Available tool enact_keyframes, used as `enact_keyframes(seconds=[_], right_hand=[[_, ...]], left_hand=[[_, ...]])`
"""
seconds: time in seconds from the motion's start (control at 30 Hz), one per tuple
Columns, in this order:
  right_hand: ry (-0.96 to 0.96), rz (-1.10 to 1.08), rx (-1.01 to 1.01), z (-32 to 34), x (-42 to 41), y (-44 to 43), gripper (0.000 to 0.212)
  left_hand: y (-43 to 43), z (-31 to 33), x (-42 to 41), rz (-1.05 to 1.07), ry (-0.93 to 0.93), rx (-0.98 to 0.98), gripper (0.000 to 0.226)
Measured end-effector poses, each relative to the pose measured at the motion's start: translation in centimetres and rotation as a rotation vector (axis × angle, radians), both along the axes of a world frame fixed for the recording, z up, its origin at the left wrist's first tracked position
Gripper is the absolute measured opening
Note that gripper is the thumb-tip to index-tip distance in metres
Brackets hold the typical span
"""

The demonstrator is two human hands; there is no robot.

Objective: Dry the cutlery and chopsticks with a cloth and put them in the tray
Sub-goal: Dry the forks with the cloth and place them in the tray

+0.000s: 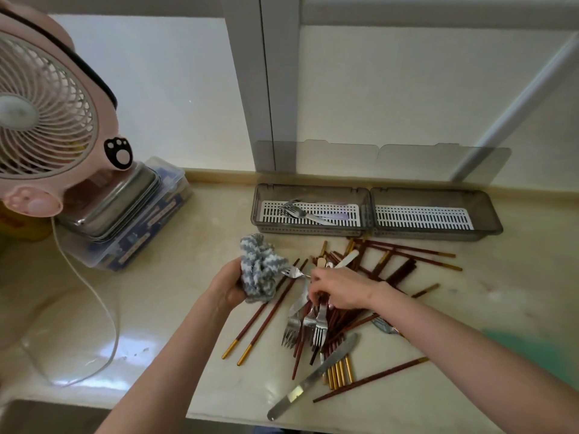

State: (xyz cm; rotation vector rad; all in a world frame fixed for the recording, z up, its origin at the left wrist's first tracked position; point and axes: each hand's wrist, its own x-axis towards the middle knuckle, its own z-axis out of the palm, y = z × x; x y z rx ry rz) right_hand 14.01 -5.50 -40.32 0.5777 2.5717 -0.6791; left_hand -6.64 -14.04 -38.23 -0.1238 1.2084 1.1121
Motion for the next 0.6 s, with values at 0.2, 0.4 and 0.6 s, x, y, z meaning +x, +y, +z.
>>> enact_keyframes(seconds=[0.2,0.4,0.6], right_hand=[[0.092,-0.045,0.056,-0.7,1.0,0.1,0.013],[0.405,-0.693,-0.363,2.0,0.7,1.3,0.017],[0.645,-0.973,-0.565,3.1,-1.9,-1.6,0.014]], left_hand=[[0.0,-0.1,0.4,-0.019,-0.028,0.076,0.027],[-0.1,-0.1,1.0,-0.060,-0.008,0.132,0.026],[0.8,0.1,2.9,-0.109,0.010,0.294,0.027]])
